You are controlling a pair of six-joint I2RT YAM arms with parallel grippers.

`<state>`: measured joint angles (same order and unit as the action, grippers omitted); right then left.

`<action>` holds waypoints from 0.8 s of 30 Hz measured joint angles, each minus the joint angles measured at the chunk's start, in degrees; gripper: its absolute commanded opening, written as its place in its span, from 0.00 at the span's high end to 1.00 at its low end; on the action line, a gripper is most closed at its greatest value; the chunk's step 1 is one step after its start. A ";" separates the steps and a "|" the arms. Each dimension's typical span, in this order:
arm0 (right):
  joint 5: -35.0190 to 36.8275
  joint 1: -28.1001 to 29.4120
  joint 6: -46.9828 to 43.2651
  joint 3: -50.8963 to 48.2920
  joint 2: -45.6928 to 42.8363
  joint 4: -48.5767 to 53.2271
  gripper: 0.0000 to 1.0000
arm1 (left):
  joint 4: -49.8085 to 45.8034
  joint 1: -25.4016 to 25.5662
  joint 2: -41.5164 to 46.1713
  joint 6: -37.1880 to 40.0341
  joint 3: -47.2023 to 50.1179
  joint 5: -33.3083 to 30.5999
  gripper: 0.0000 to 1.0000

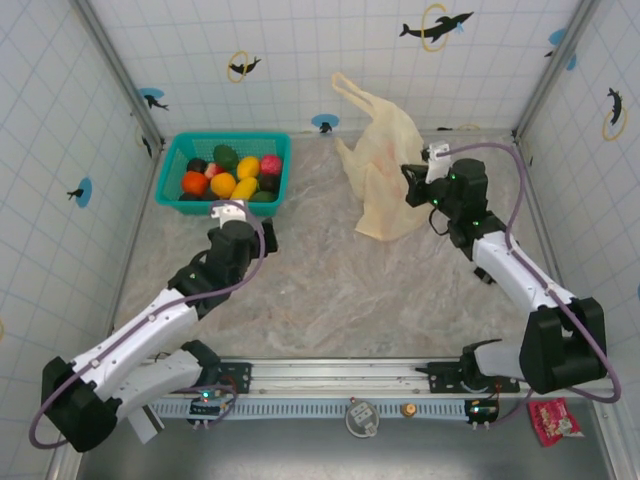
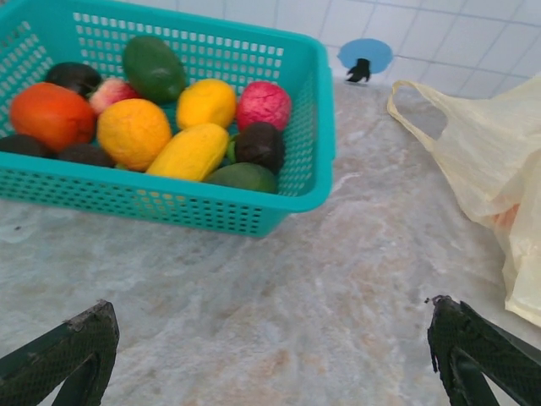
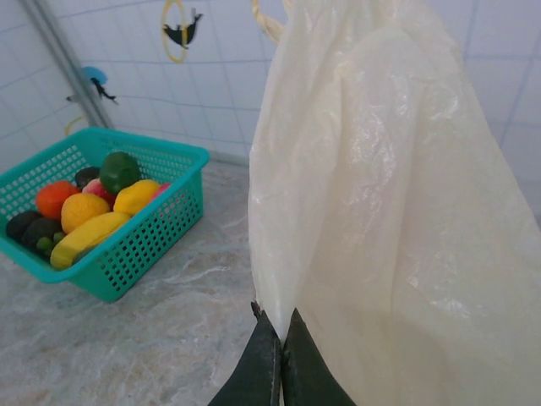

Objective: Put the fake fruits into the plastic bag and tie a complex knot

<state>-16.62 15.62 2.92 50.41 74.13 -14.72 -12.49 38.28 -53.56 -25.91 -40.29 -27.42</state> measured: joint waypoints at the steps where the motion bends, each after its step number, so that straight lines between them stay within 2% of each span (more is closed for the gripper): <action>1: -1.25 -0.22 -1.75 -0.20 -0.33 -0.96 1.00 | 0.37 -0.13 -0.55 0.15 -0.63 0.57 0.04; 9: -12.96 -1.90 -12.20 -1.03 -7.56 -4.85 1.00 | 7.30 -3.39 -3.63 4.17 -5.11 8.20 0.03; 17: -25.53 -3.63 -15.72 -1.03 -8.85 -4.59 1.00 | 16.44 -3.69 -7.48 13.66 -8.37 8.46 0.07; 20: -29.14 -3.91 -17.29 -1.03 -8.90 -4.50 1.00 | 22.43 -4.68 -9.84 17.79 -9.51 8.11 0.07; 24: -32.37 -4.59 -19.54 -1.03 -8.85 -2.95 1.00 | 34.12 -7.98 -9.97 22.05 -5.73 10.49 0.04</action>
<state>-48.99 11.03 -16.62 49.39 65.28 -17.67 21.63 30.30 -63.53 -3.86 -46.02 -16.93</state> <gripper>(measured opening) 0.042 0.954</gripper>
